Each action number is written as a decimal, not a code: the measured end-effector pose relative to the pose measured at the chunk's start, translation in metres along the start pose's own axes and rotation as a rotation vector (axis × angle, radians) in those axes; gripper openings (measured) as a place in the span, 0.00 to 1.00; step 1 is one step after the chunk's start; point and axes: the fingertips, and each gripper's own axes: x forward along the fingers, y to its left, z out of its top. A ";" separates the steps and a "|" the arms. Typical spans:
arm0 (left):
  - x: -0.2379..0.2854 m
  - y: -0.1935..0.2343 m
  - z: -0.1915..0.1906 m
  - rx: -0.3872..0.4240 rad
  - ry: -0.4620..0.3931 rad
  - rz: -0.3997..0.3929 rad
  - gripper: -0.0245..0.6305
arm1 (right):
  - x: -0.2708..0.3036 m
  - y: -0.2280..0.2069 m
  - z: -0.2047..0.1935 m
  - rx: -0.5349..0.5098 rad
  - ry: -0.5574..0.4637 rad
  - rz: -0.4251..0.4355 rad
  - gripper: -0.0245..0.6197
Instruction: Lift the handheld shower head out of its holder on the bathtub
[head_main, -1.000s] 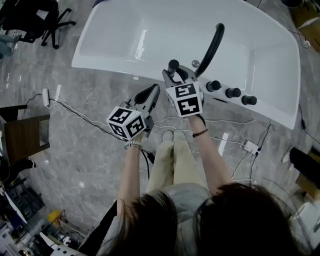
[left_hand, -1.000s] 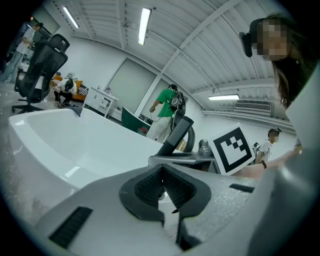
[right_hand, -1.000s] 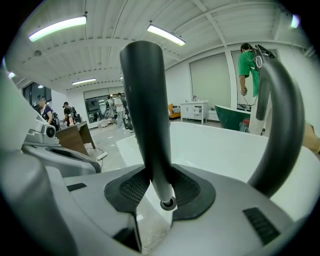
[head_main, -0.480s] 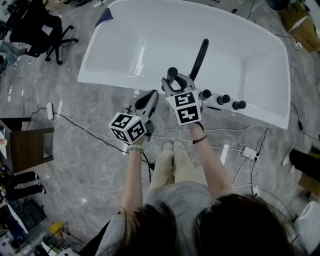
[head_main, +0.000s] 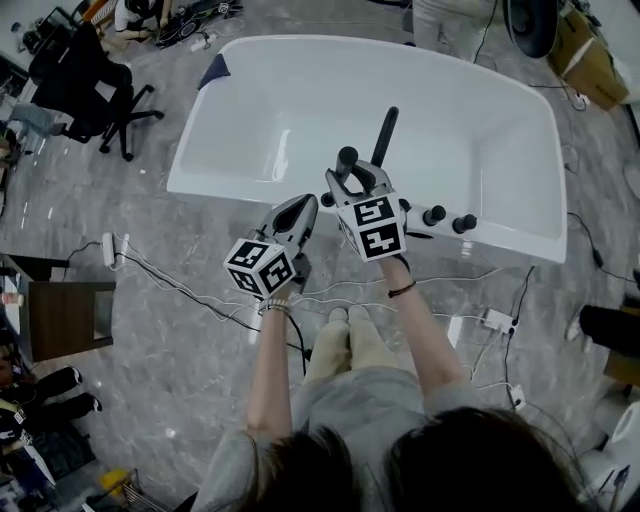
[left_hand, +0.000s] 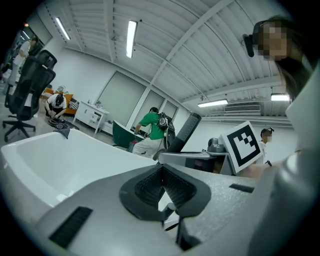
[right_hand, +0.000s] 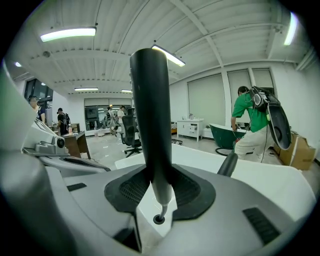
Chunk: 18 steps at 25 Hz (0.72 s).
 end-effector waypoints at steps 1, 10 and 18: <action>-0.001 -0.002 0.004 0.006 -0.006 -0.004 0.04 | -0.003 0.000 0.006 -0.004 -0.008 -0.003 0.24; -0.011 -0.031 0.032 0.047 -0.035 -0.035 0.04 | -0.036 0.002 0.035 -0.021 -0.047 -0.015 0.24; -0.017 -0.052 0.057 0.090 -0.054 -0.059 0.04 | -0.063 0.005 0.061 -0.033 -0.089 -0.021 0.24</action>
